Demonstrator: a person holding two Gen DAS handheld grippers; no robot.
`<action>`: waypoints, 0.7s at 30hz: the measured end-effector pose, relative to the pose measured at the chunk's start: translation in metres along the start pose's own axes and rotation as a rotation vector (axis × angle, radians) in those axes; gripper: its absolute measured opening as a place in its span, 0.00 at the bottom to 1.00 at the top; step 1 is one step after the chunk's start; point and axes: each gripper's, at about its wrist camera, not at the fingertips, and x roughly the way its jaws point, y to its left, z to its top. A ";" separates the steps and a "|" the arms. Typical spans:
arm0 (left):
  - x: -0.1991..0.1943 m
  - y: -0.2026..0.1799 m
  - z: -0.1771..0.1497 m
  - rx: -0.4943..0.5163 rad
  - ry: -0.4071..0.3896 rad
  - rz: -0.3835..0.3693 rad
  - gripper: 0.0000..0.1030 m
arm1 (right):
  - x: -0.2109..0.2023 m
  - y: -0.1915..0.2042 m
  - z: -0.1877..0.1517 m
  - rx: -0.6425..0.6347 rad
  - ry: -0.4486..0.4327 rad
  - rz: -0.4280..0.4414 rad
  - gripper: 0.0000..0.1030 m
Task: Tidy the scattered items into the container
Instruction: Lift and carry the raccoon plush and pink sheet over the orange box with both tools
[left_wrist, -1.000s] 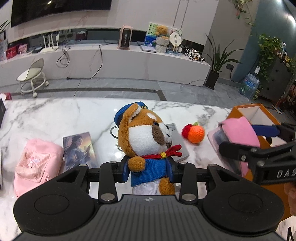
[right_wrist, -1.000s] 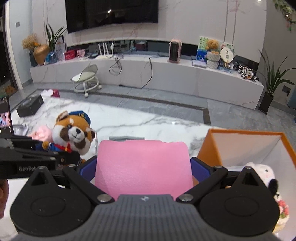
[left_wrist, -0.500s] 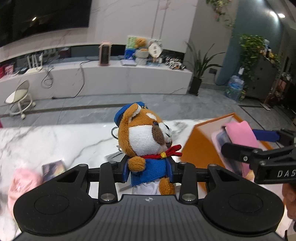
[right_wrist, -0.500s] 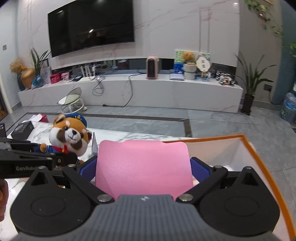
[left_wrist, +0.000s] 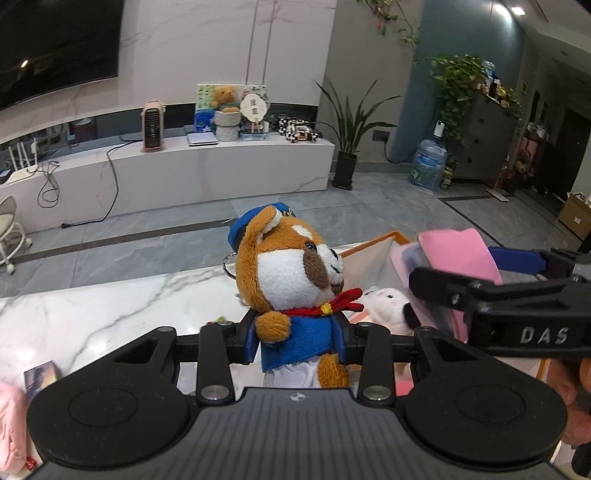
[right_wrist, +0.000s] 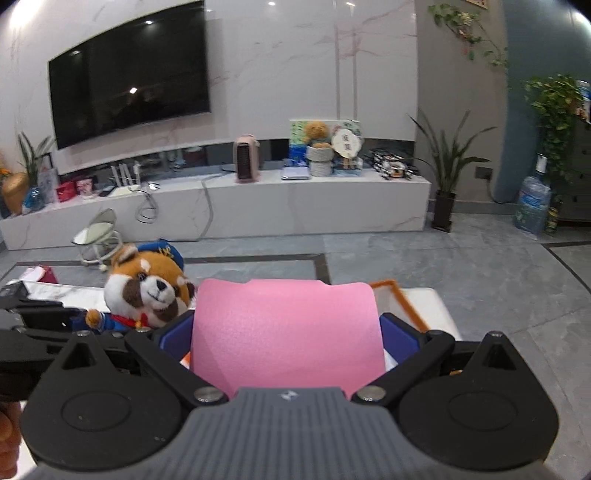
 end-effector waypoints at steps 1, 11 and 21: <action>0.002 -0.004 0.001 0.004 0.001 -0.002 0.42 | 0.001 -0.004 0.000 0.005 0.004 -0.008 0.98; 0.028 -0.043 0.006 0.049 0.027 -0.032 0.42 | 0.006 -0.050 -0.009 0.061 0.043 -0.079 0.98; 0.049 -0.055 0.003 0.052 0.074 -0.027 0.48 | 0.012 -0.068 -0.015 0.094 0.091 -0.090 0.99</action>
